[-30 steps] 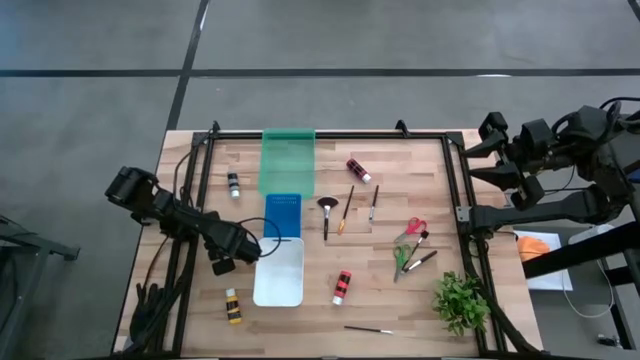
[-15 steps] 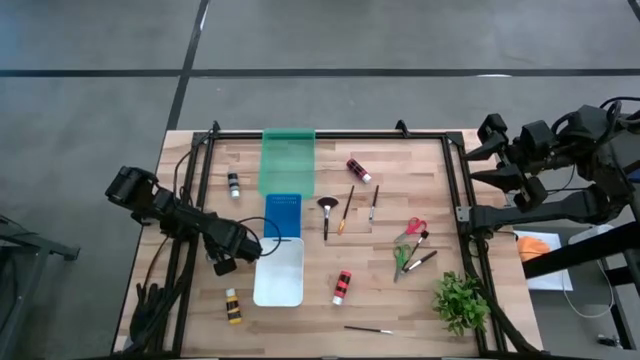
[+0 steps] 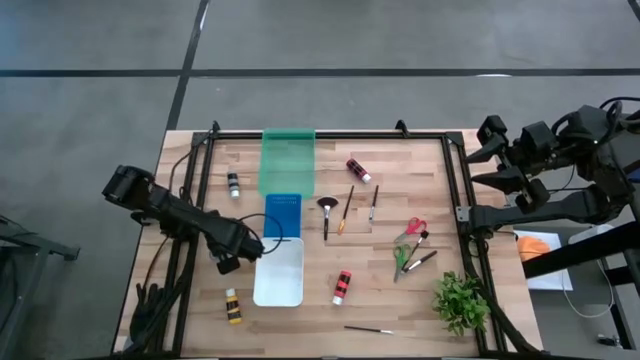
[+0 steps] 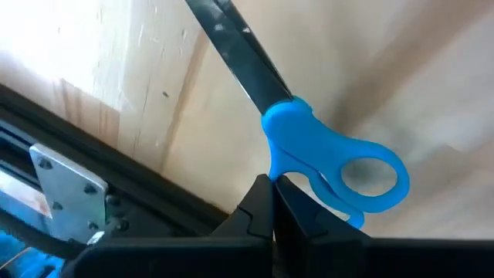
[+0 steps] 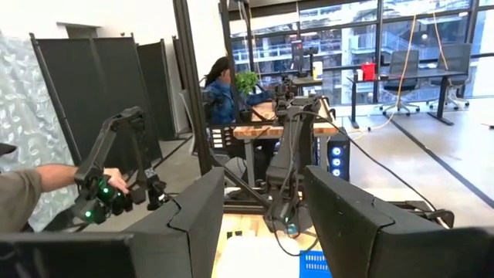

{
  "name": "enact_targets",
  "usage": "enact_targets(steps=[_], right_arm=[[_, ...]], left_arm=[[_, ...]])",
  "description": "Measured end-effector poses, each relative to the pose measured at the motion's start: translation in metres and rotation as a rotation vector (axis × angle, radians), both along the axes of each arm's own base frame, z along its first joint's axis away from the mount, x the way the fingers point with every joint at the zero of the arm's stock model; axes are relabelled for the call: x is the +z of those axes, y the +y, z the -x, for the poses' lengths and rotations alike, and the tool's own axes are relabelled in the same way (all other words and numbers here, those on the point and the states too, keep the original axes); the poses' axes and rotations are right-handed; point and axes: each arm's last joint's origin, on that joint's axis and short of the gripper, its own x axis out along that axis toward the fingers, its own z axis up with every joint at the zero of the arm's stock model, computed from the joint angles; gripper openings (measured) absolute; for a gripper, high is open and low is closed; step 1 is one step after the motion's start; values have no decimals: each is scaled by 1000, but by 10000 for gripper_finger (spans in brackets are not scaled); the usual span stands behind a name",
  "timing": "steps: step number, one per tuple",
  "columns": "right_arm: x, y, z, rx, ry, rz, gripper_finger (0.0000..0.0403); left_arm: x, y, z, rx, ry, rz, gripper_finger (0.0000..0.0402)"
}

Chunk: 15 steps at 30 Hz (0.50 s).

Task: Pick & Place Paint Supplies
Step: Put the blue scissors into the green bin

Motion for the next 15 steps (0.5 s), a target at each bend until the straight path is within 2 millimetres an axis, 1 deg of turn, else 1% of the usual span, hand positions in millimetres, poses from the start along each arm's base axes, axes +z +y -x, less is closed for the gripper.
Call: enact_targets(steps=[8, 12, 15], right_arm=[[0, 1, 0, 19, 0, 4, 178], [0, 1, 0, 20, 1, 3, 178], [0, 1, 0, 22, 1, 4, 178]], left_arm=[[39, 2, 5, 27, -155, 43, 0], [62, 3, 9, 21, -281, 89, 0], [82, 5, 11, 12, -397, 86, 0]])
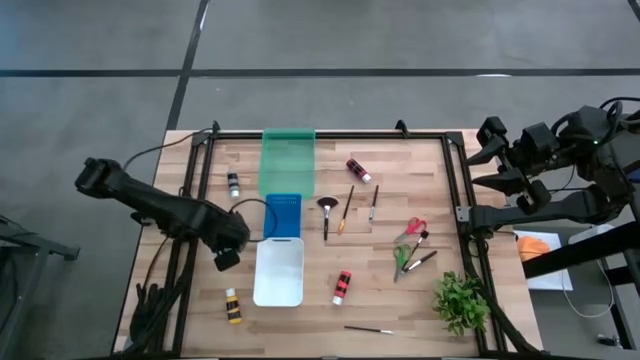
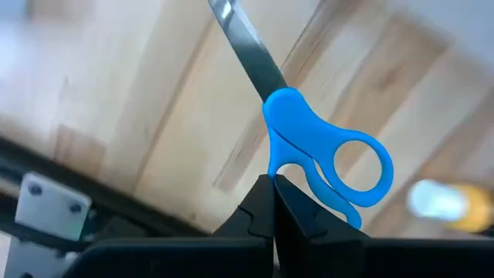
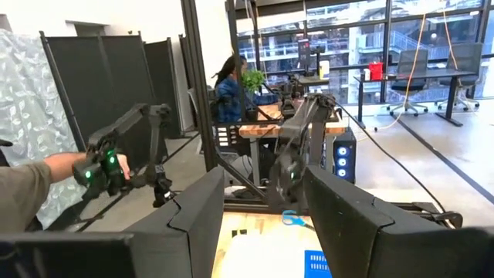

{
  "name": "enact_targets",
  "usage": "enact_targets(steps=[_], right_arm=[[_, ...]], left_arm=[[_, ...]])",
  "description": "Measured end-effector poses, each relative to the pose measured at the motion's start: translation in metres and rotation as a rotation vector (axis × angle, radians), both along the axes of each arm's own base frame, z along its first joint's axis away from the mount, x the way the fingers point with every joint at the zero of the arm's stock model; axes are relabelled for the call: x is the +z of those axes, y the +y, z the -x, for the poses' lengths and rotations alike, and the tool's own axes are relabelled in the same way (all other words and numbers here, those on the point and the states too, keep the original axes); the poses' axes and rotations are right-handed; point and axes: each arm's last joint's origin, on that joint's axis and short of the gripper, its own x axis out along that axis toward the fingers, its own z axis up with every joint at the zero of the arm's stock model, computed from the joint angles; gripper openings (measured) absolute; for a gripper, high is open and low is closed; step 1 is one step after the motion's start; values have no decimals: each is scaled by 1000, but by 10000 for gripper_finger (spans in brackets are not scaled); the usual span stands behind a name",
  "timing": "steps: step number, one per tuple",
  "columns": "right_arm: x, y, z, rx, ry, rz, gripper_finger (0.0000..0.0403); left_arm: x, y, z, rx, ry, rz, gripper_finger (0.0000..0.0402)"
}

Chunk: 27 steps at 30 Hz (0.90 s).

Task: Pick & Place Paint Supplies
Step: Put the blue scissors into the green bin

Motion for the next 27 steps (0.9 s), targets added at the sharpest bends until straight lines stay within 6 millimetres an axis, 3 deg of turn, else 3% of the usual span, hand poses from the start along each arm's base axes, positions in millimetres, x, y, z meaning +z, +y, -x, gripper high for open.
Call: enact_targets(steps=[5, 10, 14, 21, 24, 27], right_arm=[[0, 0, 0, 3, -4, 18, 178], [-2, 0, -1, 2, 1, 39, 178], [-5, 0, -3, 3, 20, 37, 178], [-9, 0, -5, 4, 48, 20, 178], [-9, 0, -5, 25, 55, -7, 178], [-10, 1, -4, 53, 77, -33, 178]], left_arm=[[33, 10, -2, 10, -211, -101, 0], [51, 35, -20, 29, -283, -195, 0], [57, 75, -46, 63, -323, -256, 0], [71, 172, -72, 236, -423, -379, 0], [75, 189, -72, 211, -393, -313, 0], [74, 185, -69, 136, -322, -216, 1]])
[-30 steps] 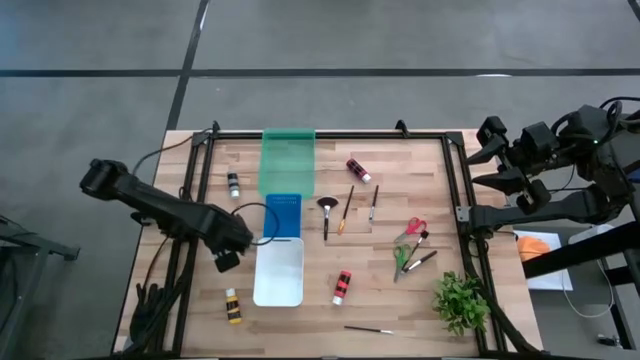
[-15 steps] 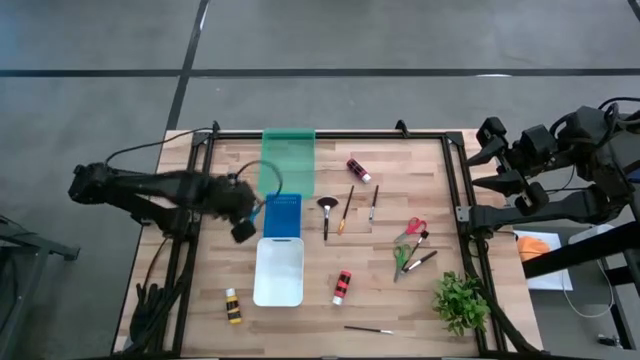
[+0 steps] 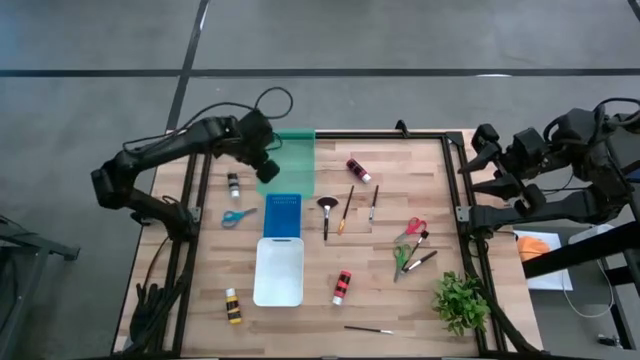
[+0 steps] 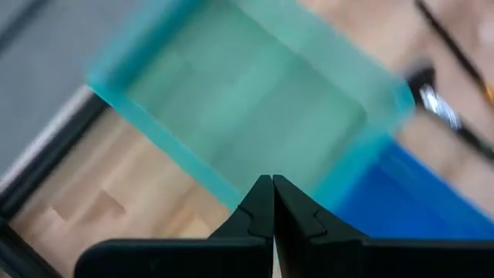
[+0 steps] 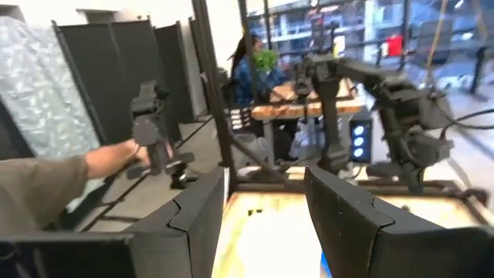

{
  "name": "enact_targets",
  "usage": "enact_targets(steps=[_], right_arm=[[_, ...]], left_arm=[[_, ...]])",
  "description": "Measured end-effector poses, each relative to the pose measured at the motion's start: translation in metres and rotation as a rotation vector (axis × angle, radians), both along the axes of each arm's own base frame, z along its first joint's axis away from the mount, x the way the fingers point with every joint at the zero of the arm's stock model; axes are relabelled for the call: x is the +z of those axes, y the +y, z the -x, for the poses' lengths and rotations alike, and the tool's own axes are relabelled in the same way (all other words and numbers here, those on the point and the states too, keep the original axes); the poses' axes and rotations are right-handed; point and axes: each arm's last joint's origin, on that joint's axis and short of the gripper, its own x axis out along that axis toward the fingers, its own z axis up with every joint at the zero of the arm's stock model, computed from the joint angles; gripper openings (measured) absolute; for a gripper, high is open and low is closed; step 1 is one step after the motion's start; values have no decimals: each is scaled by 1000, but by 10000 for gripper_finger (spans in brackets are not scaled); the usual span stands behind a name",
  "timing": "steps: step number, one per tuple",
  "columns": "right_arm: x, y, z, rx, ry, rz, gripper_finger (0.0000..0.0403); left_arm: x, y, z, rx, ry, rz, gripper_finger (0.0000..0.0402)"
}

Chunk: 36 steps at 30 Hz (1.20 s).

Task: Pick & Place Paint Supplies
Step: Put the blue scissors into the green bin

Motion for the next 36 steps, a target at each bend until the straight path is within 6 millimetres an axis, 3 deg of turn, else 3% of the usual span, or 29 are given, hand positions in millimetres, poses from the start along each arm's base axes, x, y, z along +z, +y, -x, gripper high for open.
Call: enact_targets(steps=[6, 12, 19, 27, 36], right_arm=[[-4, 0, 2, 5, 36, -7, 178], [-3, 1, 10, 6, 13, -2, 178], [-3, 2, 19, 5, -2, 3, 178], [-3, 3, 28, 4, -23, 11, 178], [-3, 3, 28, 3, -28, 21, 178]], left_arm=[[-10, -35, 13, -137, 200, 200, 22], [-23, -71, 24, -69, 390, 298, 53], [-66, -104, 29, 24, 464, 308, 93], [-121, -102, 49, 314, 490, 315, 129], [-142, -91, 52, 313, 406, 315, 133]])
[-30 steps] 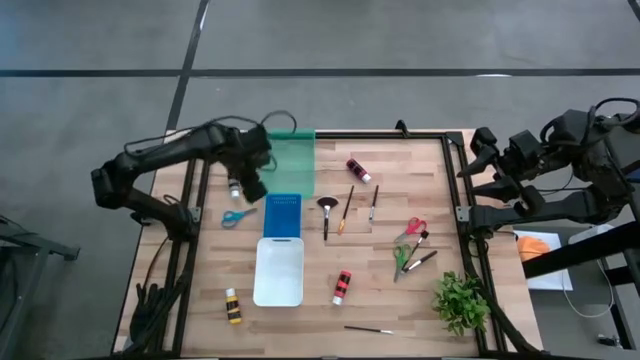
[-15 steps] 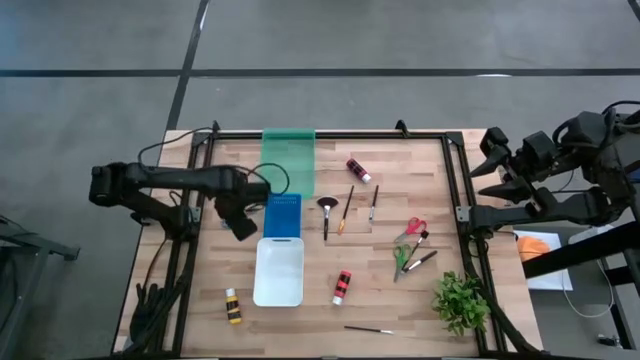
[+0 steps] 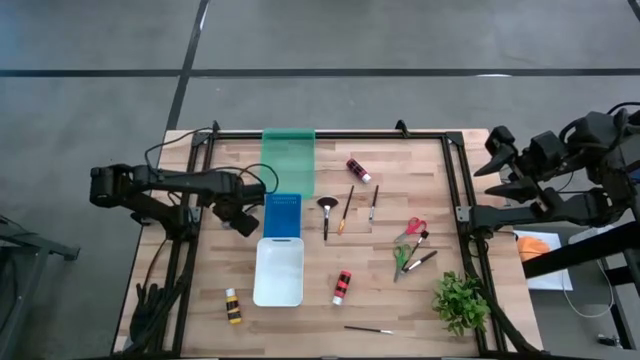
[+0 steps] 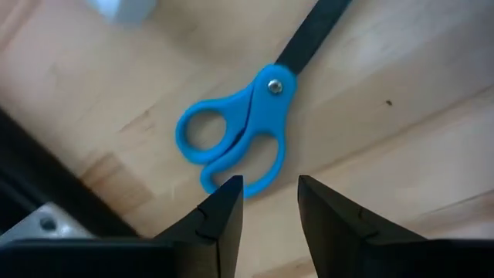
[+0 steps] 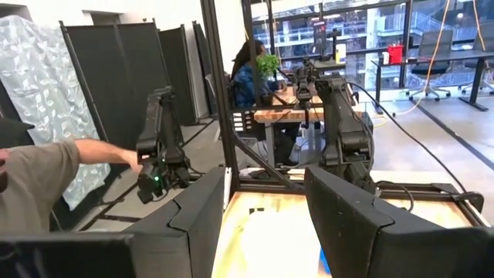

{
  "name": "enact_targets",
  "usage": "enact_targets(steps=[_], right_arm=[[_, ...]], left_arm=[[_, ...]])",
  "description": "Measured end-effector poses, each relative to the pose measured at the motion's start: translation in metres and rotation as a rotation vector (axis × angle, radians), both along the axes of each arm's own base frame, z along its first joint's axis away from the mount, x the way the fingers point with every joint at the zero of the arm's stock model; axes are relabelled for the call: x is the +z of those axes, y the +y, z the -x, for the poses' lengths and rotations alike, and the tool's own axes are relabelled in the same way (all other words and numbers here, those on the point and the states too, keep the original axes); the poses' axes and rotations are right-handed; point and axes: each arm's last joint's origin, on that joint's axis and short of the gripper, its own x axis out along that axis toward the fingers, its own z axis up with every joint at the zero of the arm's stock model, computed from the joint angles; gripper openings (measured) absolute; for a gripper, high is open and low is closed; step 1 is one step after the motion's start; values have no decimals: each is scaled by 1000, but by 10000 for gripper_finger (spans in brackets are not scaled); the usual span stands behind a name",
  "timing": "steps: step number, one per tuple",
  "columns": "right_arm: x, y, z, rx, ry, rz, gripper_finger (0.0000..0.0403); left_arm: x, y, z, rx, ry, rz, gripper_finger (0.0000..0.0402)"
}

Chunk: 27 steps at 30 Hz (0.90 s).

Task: Pick & Place Paint Supplies
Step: Put the blue scissors into the green bin

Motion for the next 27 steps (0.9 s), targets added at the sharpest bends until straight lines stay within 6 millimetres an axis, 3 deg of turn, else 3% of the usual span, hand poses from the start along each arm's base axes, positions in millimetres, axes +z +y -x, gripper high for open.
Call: enact_targets(steps=[11, 27], right_arm=[[1, 0, 0, -2, -9, -3, 178], [2, 0, 0, -3, -17, -2, 178]], left_arm=[[-11, 0, 1, -6, -42, -9, 133], [-11, 1, -2, -10, -76, -10, 133]])
